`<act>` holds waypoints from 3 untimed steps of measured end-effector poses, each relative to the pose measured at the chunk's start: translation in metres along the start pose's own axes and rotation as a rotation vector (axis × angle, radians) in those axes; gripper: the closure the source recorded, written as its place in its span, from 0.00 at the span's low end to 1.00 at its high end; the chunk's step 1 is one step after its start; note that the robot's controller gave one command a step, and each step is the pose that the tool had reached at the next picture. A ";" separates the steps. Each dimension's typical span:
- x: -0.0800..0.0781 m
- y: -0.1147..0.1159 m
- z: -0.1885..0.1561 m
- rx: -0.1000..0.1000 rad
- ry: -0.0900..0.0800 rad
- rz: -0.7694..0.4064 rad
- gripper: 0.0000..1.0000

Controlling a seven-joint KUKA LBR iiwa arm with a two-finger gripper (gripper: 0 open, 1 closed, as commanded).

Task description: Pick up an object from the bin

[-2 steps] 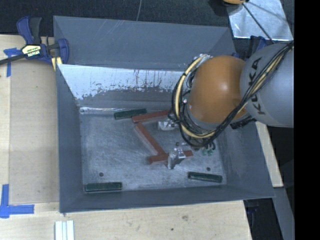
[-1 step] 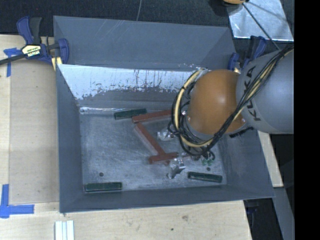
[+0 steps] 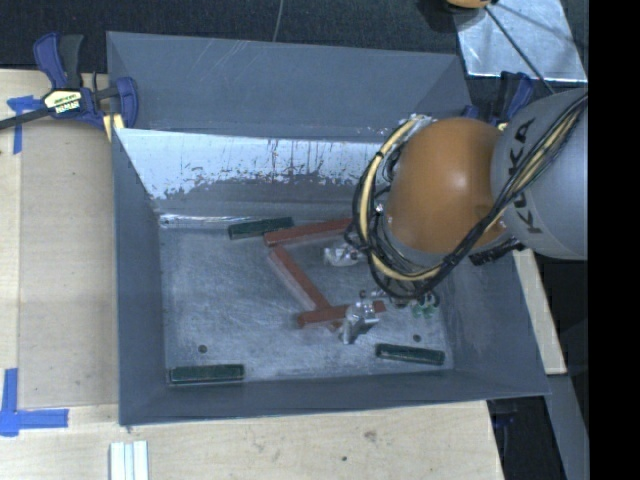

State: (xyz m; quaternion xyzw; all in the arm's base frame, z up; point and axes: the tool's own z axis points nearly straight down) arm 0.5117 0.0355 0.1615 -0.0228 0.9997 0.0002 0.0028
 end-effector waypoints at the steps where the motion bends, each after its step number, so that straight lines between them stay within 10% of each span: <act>1: 0.005 -0.002 0.072 0.000 -0.002 0.034 0.00; 2: -0.008 0.003 0.085 0.002 -0.022 -0.004 1.00; 3: -0.008 0.003 0.085 0.002 -0.022 -0.004 1.00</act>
Offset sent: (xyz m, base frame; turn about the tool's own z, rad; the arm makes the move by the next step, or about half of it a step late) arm 0.0002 0.0053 -0.0915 -0.0081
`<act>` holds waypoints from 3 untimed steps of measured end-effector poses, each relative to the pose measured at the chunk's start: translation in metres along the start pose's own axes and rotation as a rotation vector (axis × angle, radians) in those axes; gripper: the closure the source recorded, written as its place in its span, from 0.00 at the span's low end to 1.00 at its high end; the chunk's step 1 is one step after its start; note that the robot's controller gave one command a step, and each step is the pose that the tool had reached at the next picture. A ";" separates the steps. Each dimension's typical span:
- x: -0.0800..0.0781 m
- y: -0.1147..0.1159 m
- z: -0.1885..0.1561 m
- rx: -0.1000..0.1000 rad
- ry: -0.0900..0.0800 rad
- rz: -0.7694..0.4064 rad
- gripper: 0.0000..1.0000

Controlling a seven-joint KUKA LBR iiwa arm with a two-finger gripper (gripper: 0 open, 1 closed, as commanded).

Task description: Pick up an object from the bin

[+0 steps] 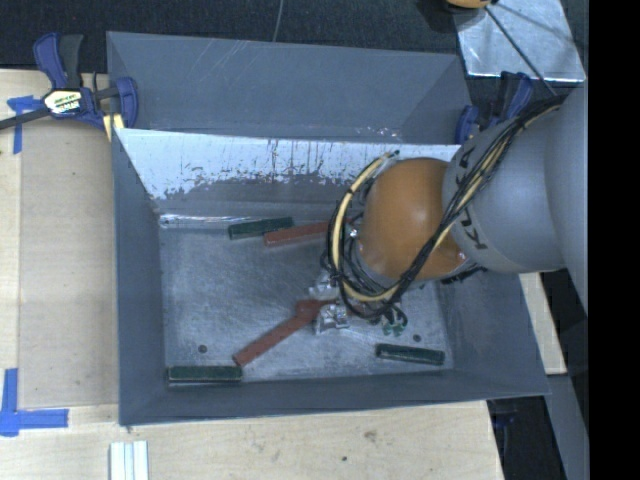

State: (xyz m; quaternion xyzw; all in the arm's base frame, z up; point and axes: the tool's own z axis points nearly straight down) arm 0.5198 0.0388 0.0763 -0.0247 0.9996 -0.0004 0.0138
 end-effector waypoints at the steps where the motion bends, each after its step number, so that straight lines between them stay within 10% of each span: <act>1: 0.000 0.000 -0.001 0.000 0.002 0.000 1.00; 3: -0.001 0.000 -0.003 -0.001 0.015 0.000 1.00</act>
Offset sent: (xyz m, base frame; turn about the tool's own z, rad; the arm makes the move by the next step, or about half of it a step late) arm 0.0000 -0.0001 0.0041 0.0000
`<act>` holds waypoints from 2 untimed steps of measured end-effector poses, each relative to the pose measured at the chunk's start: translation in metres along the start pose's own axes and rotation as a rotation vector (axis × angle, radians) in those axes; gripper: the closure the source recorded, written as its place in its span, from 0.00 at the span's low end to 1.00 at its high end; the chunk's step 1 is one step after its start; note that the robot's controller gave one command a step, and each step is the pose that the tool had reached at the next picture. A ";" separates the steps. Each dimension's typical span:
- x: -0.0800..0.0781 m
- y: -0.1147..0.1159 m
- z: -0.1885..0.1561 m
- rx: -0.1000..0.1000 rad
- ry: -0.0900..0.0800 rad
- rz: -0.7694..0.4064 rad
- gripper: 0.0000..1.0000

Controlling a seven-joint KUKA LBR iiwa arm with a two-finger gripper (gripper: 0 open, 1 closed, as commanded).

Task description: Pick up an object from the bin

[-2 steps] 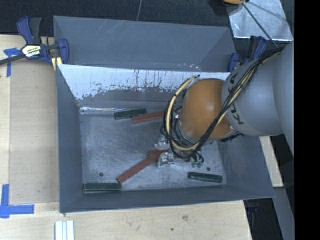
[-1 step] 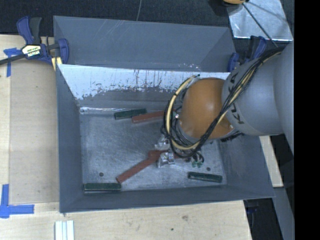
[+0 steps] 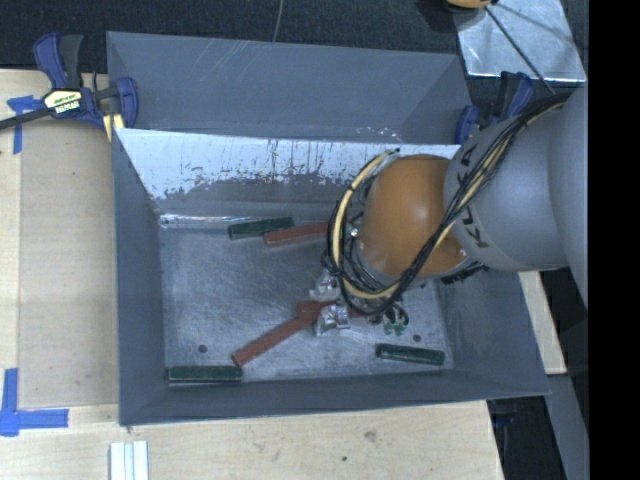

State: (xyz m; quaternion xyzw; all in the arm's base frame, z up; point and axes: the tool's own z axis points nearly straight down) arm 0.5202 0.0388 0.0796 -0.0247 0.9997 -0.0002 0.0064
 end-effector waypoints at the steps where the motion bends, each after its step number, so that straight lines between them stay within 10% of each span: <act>1: 0.001 0.000 -0.003 0.000 0.007 0.000 1.00; 2: 0.002 0.000 -0.011 0.000 0.012 0.000 1.00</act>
Offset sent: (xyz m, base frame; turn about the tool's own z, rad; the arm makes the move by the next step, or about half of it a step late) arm 0.0000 0.0000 0.0406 0.0000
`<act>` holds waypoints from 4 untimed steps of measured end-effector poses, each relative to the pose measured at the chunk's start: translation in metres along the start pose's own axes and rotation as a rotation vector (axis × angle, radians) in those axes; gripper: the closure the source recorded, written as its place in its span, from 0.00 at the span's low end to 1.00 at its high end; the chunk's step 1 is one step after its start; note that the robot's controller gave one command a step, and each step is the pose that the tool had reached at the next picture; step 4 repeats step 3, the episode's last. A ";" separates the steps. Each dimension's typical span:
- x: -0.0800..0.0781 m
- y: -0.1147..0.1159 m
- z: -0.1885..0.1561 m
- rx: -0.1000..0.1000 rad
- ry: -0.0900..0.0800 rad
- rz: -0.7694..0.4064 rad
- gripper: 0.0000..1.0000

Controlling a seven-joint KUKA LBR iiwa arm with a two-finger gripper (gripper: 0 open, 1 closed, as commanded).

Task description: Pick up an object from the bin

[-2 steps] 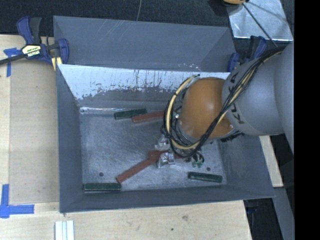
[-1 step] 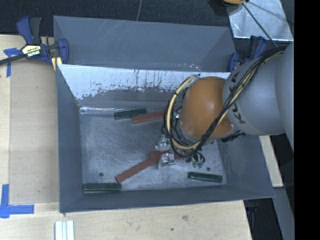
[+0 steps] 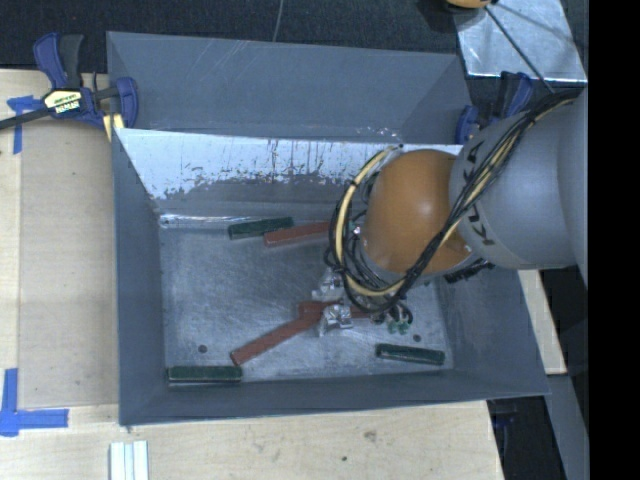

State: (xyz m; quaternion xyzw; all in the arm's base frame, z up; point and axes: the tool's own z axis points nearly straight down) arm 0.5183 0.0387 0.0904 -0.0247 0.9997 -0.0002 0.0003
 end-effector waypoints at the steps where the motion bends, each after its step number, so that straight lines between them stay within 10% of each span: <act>1: -0.001 0.000 -0.011 0.000 -0.002 0.000 1.00; 4: 0.000 0.000 -0.038 0.000 0.000 0.001 1.00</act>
Offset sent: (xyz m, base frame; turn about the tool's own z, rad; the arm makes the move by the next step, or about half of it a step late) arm 0.0002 0.0002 0.0726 0.0000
